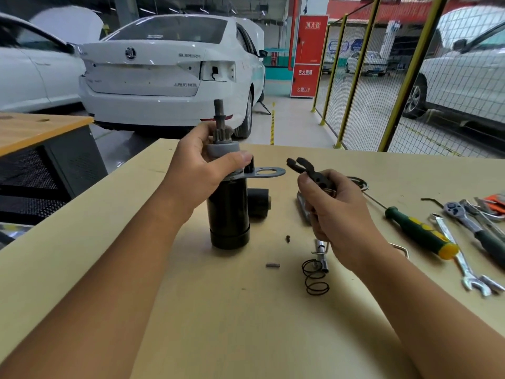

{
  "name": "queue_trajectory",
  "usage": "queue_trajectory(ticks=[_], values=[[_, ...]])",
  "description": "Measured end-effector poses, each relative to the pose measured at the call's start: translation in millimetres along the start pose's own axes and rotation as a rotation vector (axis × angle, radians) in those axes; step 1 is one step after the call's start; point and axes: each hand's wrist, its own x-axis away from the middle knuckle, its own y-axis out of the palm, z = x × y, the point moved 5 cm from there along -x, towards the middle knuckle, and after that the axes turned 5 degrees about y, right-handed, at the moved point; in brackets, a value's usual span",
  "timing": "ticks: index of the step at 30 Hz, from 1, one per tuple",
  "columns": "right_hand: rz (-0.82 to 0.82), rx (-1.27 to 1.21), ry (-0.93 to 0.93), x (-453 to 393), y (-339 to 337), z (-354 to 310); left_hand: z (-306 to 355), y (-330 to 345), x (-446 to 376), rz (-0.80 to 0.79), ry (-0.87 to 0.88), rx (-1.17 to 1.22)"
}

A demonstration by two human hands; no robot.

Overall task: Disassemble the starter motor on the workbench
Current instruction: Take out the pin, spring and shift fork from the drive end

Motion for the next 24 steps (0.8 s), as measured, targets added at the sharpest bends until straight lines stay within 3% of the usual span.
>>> queue_trajectory(ticks=[5, 7, 10, 11, 14, 18, 22, 24], values=[[-0.034, -0.009, 0.015, 1.7, -0.1, -2.7, 3.2, -0.3, 1.4, 0.027, 0.031, -0.125], [-0.038, -0.018, 0.032, 2.4, 0.2, -4.0, 9.0, -2.5, 4.4, 0.124, 0.115, -0.265], [-0.095, 0.016, -0.006, 5.5, 3.7, -8.8, 37.8, -5.4, 17.4, 0.384, 0.476, -0.551], [-0.125, 0.053, -0.033, 6.9, 5.7, -10.9, 50.3, 0.2, 23.6, 0.399, 0.638, -0.616], [-0.220, 0.167, -0.123, 11.6, 12.8, -18.5, 70.0, 33.7, 37.0, 0.176, 0.920, -0.709], [-0.250, 0.316, -0.211, 18.7, 19.0, -24.5, 67.6, 56.0, 38.4, -0.077, 0.907, -0.679], [-0.078, 0.304, -0.177, 13.6, 6.7, -27.0, 66.1, 44.2, 35.8, 0.000, 0.840, -0.581], [-0.086, 0.249, -0.187, 9.8, 1.0, -29.6, 64.2, 44.0, 35.7, 0.027, 0.785, -0.535]])
